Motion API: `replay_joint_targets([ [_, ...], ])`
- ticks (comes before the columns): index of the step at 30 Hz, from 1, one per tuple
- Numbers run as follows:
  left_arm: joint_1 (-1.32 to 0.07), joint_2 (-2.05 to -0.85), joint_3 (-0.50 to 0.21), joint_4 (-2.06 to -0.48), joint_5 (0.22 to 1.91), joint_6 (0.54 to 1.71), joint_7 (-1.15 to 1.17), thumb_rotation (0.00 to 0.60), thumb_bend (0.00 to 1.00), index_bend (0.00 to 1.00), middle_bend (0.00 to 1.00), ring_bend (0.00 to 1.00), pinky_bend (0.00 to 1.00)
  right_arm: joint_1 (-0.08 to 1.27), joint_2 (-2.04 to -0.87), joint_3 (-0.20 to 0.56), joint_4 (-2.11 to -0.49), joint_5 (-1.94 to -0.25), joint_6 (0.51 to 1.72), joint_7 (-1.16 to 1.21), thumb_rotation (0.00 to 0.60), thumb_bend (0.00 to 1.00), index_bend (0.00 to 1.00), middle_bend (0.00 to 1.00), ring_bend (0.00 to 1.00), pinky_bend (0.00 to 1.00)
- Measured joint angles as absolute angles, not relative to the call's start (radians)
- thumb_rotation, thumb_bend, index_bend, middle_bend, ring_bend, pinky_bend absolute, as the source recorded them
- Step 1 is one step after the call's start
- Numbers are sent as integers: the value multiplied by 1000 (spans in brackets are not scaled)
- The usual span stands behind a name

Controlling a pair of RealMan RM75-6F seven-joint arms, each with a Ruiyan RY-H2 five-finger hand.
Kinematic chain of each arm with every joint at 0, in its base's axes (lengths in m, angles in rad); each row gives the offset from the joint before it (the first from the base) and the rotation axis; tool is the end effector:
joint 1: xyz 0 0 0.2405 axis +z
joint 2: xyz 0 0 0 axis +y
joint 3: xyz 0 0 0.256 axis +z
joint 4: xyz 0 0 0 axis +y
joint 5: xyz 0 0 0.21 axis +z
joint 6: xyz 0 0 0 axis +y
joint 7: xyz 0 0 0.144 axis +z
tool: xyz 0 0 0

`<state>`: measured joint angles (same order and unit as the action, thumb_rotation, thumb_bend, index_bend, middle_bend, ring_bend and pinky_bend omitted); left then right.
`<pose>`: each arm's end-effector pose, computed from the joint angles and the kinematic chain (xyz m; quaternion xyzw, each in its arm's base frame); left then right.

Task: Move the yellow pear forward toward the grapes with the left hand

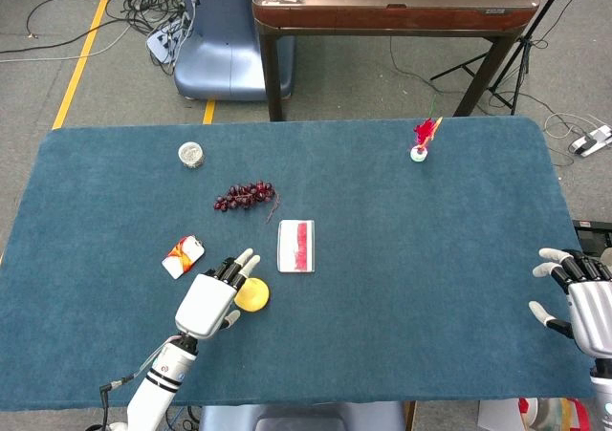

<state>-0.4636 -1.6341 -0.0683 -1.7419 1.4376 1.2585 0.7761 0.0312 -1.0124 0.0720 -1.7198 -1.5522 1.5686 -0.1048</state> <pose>-0.1238 0.2327 -0.0174 -0.7545 -0.2496 -0.4027 0.4542 -0.2924 -0.1678 0.1935 0.5987 -0.3291 0.3842 0.6210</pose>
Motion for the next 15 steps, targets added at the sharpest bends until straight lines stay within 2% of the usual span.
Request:
replay_joint_targets([
  [3, -473, -1632, -69, -1760, 1416, 1236, 788, 600, 0, 0, 0, 0, 89, 31, -1012, 72, -1720, -1553, 1570, -105, 600, 104, 458, 303, 216, 326],
  [6, -482, -1639, -73, -1767, 1392, 1221, 812, 600, 0, 0, 0, 0, 22, 31, -1012, 72, -1720, -1553, 1570, -106, 600, 104, 458, 303, 215, 326],
  [15, -509, -1674, -94, -1771, 1273, 1181, 880, 600, 0, 0, 0, 0, 0, 28, -1010, 73, -1724, -1558, 1580, -106, 600, 103, 458, 303, 216, 326],
])
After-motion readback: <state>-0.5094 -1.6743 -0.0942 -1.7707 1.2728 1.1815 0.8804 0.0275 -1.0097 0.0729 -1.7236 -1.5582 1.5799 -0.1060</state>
